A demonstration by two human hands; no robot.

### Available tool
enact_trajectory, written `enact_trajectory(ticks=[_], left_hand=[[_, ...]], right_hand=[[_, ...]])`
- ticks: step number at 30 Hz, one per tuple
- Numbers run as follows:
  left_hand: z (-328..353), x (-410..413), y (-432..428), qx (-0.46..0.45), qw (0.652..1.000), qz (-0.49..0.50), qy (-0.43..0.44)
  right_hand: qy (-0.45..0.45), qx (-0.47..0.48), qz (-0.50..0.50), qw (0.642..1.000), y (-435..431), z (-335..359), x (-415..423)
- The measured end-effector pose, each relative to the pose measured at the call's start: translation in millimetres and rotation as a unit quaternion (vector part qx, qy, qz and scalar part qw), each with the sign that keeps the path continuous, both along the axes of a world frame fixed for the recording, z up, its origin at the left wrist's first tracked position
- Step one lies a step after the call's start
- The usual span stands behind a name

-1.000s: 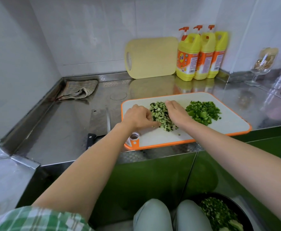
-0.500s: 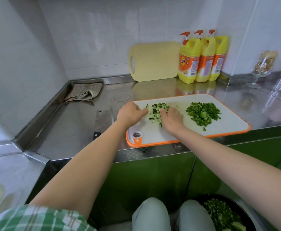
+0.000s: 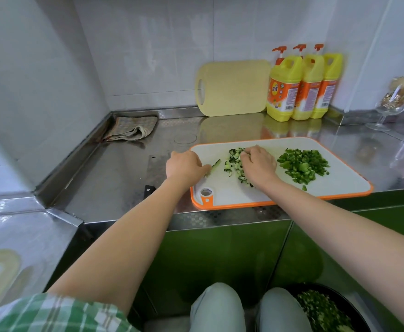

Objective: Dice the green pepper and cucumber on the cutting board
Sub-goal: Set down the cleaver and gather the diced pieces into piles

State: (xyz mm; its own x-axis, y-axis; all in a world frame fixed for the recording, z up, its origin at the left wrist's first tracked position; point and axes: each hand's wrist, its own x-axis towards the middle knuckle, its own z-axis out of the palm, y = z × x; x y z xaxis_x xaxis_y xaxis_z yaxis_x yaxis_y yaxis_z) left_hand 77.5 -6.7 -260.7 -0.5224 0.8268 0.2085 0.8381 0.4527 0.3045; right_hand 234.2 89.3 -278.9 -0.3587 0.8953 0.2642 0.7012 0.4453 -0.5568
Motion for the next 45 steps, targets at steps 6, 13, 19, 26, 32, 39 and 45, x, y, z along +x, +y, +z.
enact_trajectory(ticks=[6, 13, 19, 26, 32, 39, 45], left_hand=[[11.4, -21.2, -30.4, -0.055, 0.987, 0.11, 0.101], [8.6, -30.7, -62.9, -0.137, 0.973, 0.182, -0.045], [10.1, -32.7, -67.6, -0.161, 0.971, 0.161, -0.078], [8.5, -29.4, -57.6, -0.126, 0.975, 0.157, -0.091], [8.2, -25.3, -52.9, -0.096, 0.983, 0.14, -0.076], [7.3, -29.2, -45.8, -0.123, 0.978, 0.146, -0.084], [12.3, -31.3, -41.6, -0.167, 0.978, 0.12, -0.029]], right_hand=[[0.031, -0.008, 0.053, 0.998, -10.2, 5.3, -0.1], [0.032, 0.013, 0.078, 0.996, -27.2, 6.7, -9.1], [-0.123, -0.056, -0.038, 0.99, -28.2, 5.8, -1.5], [-0.111, -0.125, 0.01, 0.986, -33.4, -2.7, -13.7], [-0.115, -0.118, -0.016, 0.986, -15.3, -1.0, -0.7], [-0.097, -0.083, 0.007, 0.992, 2.2, 0.3, 3.1], [-0.08, -0.078, 0.019, 0.994, 8.1, 1.2, 6.5]])
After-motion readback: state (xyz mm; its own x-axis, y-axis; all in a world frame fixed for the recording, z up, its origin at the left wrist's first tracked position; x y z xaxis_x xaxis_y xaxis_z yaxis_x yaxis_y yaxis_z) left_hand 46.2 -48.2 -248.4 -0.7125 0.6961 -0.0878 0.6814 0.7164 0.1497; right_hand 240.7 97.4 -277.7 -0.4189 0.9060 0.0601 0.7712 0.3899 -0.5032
